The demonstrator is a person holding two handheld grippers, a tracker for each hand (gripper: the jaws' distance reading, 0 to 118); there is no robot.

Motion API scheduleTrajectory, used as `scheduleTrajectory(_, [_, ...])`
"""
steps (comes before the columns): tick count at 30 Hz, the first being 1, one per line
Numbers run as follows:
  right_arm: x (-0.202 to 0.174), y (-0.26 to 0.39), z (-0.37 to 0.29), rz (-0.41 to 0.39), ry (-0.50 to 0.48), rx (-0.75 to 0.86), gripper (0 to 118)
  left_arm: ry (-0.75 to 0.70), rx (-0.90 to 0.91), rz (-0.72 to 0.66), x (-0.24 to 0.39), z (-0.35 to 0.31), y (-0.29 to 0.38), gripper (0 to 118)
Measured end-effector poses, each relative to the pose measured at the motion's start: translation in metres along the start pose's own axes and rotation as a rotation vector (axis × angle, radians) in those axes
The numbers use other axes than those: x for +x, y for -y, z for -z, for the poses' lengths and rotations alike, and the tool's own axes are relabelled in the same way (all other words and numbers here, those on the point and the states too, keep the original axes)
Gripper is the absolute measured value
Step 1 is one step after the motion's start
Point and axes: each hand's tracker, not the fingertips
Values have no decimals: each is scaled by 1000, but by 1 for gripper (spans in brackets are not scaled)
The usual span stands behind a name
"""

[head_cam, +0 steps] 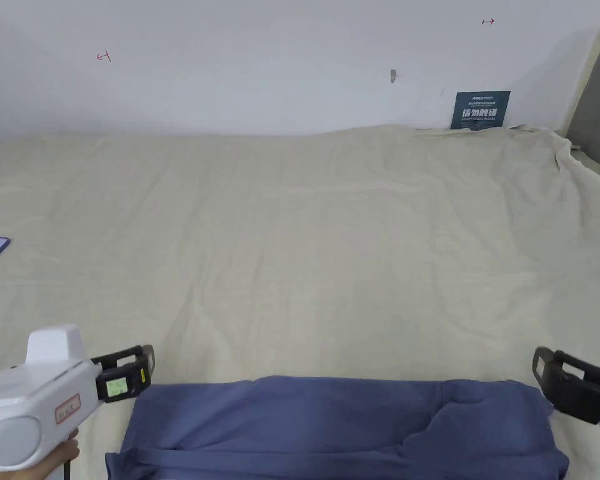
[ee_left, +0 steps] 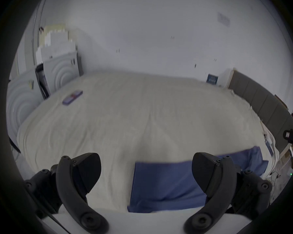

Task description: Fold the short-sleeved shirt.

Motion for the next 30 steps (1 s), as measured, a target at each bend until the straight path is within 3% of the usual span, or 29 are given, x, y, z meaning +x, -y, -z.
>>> scheduleTrajectory(6, [-31, -27, -7, -89, 59, 174, 88, 5, 57, 20, 23, -5, -28, 108])
scheduleTrajectory(7, [-35, -29, -8, -98, 72, 190, 87, 7, 89, 34, 28, -8, -29, 104])
scheduleTrajectory(10, [-44, -28, -6, -137, 104, 215, 80, 18, 165, 47, 38, -15, -28, 71])
scheduleTrajectory(13, [-48, -26, -4, -144, 115, 231, 34, 25, 204, 75, 44, -18, -24, 41])
scheduleTrajectory(14, [-49, -25, -3, -136, 117, 237, 7, 31, 209, 84, 46, -20, -24, 24])
scheduleTrajectory(15, [-49, -24, -2, -123, 111, 241, 0, 35, 209, 84, 47, -20, -24, 9])
scheduleTrajectory(16, [-49, -24, -3, -118, 99, 249, 0, 50, 207, 79, 46, -20, -24, 0])
scheduleTrajectory(24, [-52, -25, -1, -119, 85, 225, 0, 104, 125, 8, 29, -12, -20, 0])
scheduleTrajectory(30, [-53, -27, 0, -108, 81, 212, 0, 234, -74, -92, -12, 15, -9, 0])
